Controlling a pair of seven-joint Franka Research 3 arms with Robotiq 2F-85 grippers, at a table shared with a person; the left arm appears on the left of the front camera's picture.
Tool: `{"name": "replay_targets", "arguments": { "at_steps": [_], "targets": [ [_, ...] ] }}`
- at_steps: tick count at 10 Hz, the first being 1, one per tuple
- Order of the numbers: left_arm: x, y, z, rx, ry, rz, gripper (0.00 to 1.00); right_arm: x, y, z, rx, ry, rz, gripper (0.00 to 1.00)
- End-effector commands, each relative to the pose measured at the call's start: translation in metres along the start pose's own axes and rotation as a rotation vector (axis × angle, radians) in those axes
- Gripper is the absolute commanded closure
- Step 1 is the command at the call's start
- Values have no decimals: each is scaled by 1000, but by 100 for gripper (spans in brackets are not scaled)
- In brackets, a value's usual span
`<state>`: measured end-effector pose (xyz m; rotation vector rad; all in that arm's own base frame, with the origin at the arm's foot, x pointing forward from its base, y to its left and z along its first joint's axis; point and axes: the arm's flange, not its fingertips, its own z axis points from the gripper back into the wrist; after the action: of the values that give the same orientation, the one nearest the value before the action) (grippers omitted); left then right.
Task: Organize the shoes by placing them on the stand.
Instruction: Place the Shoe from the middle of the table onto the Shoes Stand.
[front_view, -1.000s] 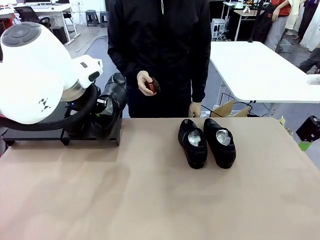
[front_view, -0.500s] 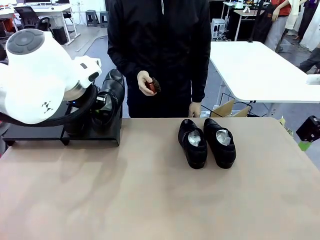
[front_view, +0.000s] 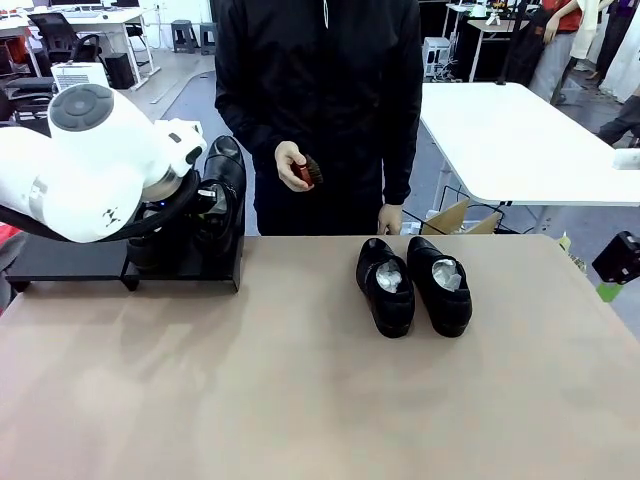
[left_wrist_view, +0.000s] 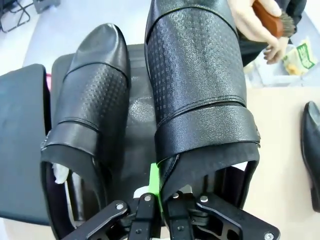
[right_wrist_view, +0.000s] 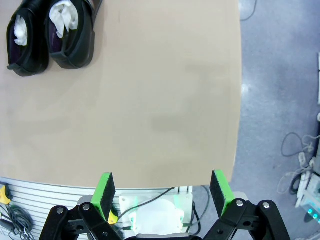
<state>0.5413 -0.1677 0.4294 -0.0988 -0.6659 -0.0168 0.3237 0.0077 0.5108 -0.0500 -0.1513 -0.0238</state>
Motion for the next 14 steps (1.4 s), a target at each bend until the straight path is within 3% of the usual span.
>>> {"name": "replay_targets", "arguments": {
  "at_steps": [1,6,7,11,12,14],
  "targets": [
    [1,-16,-10,41,-21,21,100,-1,0,1,-5,-3,-6,0],
    [-7,-17,-20,68,40,34,100,-1,0,1,-5,-3,-6,0],
    [-7,-16,-20,78,51,39,95,-1,0,1,-5,-3,-6,0],
    [-3,-18,-6,127,10,21,18,-1,0,1,-5,-3,-6,0],
    [-2,-17,-2,138,9,-6,6,-1,0,1,-5,-3,-6,0],
    [-1,-19,11,144,-19,-28,4,-1,0,1,-5,-3,-6,0]
  ]
}}
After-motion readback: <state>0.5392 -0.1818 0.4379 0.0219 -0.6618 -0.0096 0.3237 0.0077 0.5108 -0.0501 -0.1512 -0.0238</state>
